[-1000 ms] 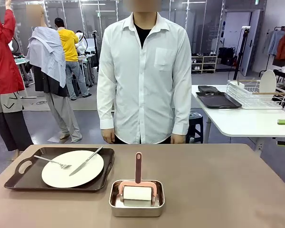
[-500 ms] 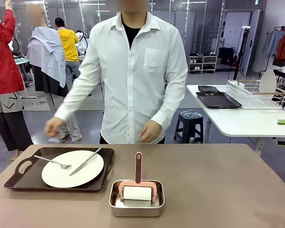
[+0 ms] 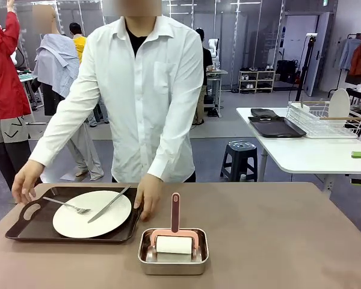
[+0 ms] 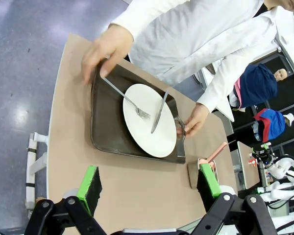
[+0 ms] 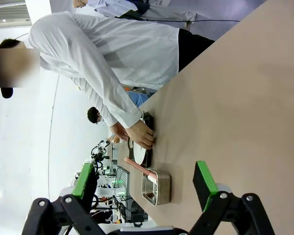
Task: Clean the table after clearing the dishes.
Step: When the right (or left) Handle tray is removed, use the right hand (or left hand) to clean the right (or left) side of the table with the Lint Roller.
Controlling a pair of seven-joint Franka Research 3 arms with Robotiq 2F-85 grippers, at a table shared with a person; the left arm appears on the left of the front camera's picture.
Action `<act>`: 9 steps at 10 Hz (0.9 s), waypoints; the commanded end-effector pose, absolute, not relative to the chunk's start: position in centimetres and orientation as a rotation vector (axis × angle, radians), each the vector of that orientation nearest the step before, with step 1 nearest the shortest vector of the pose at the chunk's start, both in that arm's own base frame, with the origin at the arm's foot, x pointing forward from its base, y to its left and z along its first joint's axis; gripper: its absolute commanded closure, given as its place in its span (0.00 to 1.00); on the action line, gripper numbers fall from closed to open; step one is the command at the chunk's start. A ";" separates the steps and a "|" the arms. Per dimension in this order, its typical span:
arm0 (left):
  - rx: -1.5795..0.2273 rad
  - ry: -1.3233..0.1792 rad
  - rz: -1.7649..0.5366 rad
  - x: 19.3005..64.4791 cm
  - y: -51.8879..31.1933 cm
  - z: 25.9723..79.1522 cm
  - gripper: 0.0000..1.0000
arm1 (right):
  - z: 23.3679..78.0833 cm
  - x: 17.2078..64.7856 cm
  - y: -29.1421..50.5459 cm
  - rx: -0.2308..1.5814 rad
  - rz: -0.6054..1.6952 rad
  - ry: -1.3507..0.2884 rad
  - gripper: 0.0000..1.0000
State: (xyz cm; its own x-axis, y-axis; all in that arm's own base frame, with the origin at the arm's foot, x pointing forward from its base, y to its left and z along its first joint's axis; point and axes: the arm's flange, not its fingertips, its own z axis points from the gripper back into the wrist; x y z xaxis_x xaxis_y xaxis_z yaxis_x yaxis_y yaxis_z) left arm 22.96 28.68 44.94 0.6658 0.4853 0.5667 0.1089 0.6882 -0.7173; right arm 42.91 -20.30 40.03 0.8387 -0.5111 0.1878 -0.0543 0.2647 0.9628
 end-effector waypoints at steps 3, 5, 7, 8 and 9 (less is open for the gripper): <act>-0.817 -0.867 0.220 22.9 29.1 44.8 0.00 | 40.3 42.7 -20.2 1.278 -0.318 -0.516 0.00; -0.817 -0.867 0.220 22.9 29.1 44.8 0.00 | 40.3 42.7 -20.2 1.278 -0.318 -0.516 0.00; -0.817 -0.867 0.220 22.9 29.1 44.8 0.00 | 40.3 42.7 -20.2 1.278 -0.318 -0.516 0.00; -0.817 -0.867 0.220 22.9 29.1 44.8 0.00 | 40.3 42.7 -20.2 1.278 -0.318 -0.516 0.00; -0.817 -0.867 0.220 22.9 29.1 44.8 0.00 | 40.3 42.7 -20.2 1.278 -0.318 -0.516 0.00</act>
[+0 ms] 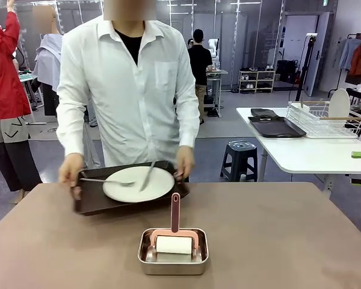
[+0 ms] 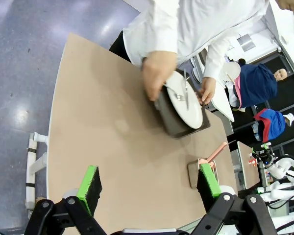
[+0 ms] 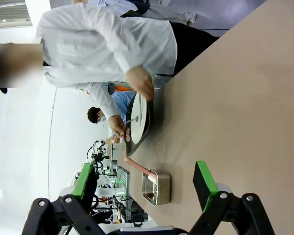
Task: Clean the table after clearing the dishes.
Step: When the right (or left) Handle tray is removed, use the right hand (or left hand) to clean the right (or left) side of the table with the Lint Roller.
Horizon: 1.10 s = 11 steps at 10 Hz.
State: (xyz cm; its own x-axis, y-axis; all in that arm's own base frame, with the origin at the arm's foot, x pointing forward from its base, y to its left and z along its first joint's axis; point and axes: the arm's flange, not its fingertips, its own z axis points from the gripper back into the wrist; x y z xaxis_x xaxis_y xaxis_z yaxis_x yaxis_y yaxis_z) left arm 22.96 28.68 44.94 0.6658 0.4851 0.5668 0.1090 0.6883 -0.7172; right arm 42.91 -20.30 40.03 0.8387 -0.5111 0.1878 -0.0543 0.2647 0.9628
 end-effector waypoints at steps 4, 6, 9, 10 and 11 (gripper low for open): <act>-0.817 -0.867 0.220 22.9 29.1 44.8 0.00 | 40.3 42.7 -20.2 1.278 -0.318 -0.516 0.00; -0.817 -0.867 0.220 22.9 29.1 44.8 0.00 | 40.3 42.7 -20.2 1.278 -0.318 -0.516 0.00; -0.739 -0.783 -0.076 26.1 23.6 48.2 0.00 | 40.3 42.7 -20.2 1.278 -0.318 -0.516 0.00; -0.704 -0.710 -0.218 29.1 19.7 49.5 0.00 | 40.3 42.7 -20.2 1.278 -0.318 -0.516 0.00; -0.677 -0.615 -0.366 32.3 14.3 50.4 0.00 | 40.3 42.7 -20.2 1.278 -0.318 -0.516 0.00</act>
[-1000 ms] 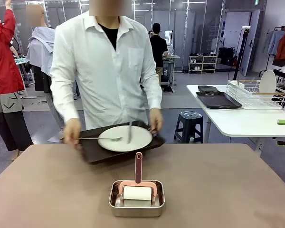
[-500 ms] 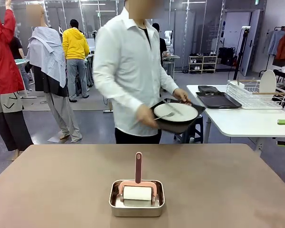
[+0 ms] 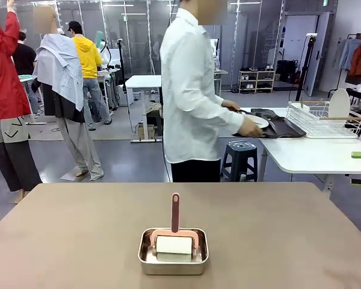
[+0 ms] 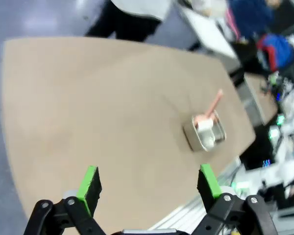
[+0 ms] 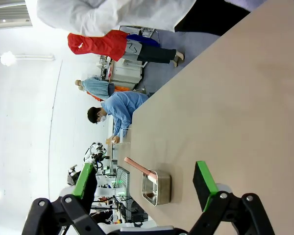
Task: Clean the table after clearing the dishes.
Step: When the right (or left) Handle tray is removed, use the right hand (or left hand) to clean the right (or left) side of the table with the Lint Roller.
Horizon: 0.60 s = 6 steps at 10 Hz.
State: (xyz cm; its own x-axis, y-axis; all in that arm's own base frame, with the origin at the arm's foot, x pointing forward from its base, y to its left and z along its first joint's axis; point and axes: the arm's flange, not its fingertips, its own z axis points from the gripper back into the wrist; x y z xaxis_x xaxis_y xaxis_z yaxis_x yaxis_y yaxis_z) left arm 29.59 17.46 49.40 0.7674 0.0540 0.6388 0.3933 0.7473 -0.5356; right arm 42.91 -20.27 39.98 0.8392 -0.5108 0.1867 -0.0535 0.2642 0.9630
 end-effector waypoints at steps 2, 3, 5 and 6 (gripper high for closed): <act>-0.597 -0.471 -0.694 35.9 3.6 51.6 0.00 | 40.3 42.7 -20.2 1.278 -0.318 -0.516 0.00; -0.583 -0.438 -0.812 36.5 -0.2 52.2 0.00 | 40.3 42.7 -20.2 1.278 -0.318 -0.516 0.00; -0.477 -0.358 -1.046 36.5 -8.3 52.1 0.00 | 40.3 42.7 -20.2 1.278 -0.318 -0.516 0.00; -0.418 -0.340 -1.139 36.1 -11.5 51.9 0.00 | 40.3 42.7 -20.2 1.278 -0.318 -0.516 0.00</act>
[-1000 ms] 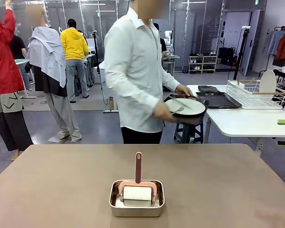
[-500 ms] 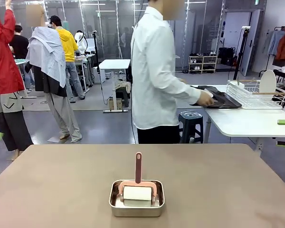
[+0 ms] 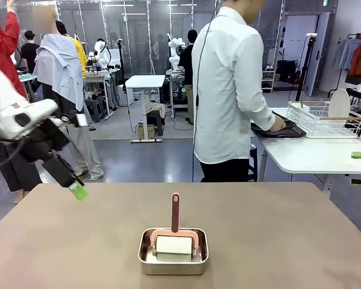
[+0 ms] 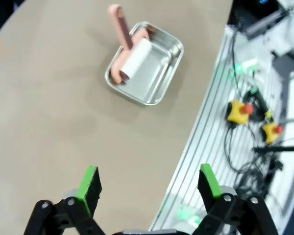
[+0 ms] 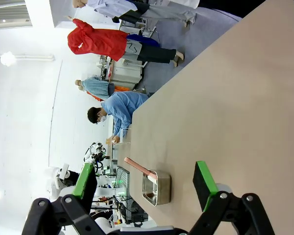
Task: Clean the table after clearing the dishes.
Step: When the right (or left) Handle tray is removed, use the right hand (or left hand) to clean the right (or left) side of the table with the Lint Roller.
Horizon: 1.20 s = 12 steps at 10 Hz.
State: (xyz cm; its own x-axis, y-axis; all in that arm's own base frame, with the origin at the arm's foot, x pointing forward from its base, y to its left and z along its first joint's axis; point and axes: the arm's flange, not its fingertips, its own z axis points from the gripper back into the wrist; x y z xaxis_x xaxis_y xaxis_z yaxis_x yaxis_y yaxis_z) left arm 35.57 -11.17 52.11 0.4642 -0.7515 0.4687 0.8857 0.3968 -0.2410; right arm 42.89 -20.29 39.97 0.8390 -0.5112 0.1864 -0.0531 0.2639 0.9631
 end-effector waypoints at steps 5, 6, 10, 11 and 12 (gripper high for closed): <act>-0.496 -0.306 -1.057 35.6 -11.2 52.1 0.00 | 40.3 42.7 -20.2 1.278 -0.318 -0.516 0.00; -0.496 -0.306 -1.057 35.6 -11.2 52.1 0.00 | 40.3 42.7 -20.2 1.278 -0.318 -0.516 0.00; -0.274 -0.105 -1.386 41.0 -17.9 53.1 0.00 | 40.3 42.7 -20.2 1.278 -0.318 -0.516 0.00; -0.244 -0.038 -1.440 43.2 -19.8 53.8 0.00 | 40.3 42.7 -20.2 1.278 -0.318 -0.516 0.00; -0.216 0.005 -1.496 44.8 -21.7 54.4 0.00 | 40.3 42.7 -20.2 1.278 -0.318 -0.516 0.00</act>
